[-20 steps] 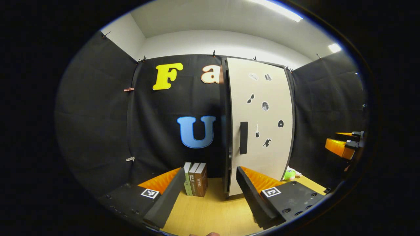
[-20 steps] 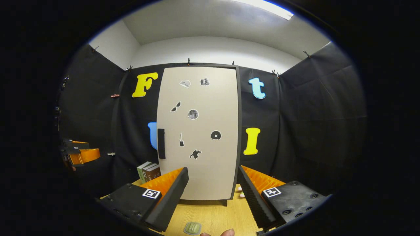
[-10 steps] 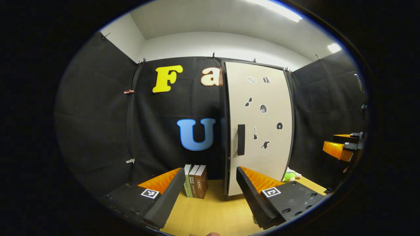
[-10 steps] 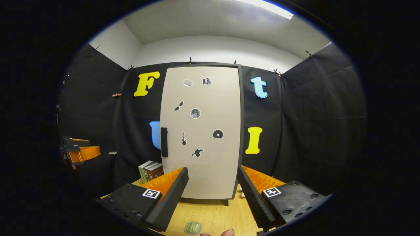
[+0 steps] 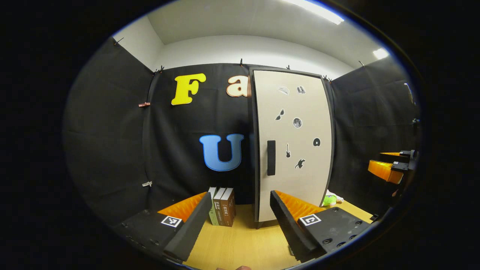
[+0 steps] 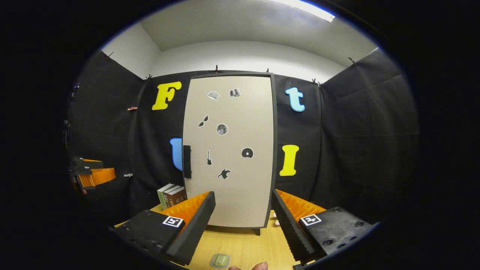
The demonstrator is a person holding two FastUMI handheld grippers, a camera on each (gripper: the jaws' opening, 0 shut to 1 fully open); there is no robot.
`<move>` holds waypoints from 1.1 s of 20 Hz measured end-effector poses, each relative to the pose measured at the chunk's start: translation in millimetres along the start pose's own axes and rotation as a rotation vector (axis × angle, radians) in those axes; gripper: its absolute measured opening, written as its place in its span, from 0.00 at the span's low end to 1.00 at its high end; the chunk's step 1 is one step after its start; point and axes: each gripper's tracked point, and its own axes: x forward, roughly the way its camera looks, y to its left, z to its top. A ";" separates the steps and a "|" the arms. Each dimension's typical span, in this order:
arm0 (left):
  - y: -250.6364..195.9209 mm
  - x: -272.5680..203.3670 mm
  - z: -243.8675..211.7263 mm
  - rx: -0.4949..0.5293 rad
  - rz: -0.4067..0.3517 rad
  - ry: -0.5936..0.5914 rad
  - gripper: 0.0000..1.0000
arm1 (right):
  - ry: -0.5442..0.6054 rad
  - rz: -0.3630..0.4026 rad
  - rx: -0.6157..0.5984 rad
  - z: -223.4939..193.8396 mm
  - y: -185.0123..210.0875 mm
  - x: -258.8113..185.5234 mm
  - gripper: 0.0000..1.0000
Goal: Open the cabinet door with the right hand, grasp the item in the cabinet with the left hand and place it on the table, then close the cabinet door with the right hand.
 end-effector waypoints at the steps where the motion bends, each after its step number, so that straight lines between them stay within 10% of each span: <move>1: -1.0 0.9 -1.1 -0.001 -0.002 0.002 0.98 | 0.000 -0.001 0.000 -0.3 -0.2 0.1 0.97; 22: -4.2 1.9 -2.6 0.001 0.001 0.011 0.98 | 0.000 -0.011 -0.002 0.4 -2.0 0.6 0.97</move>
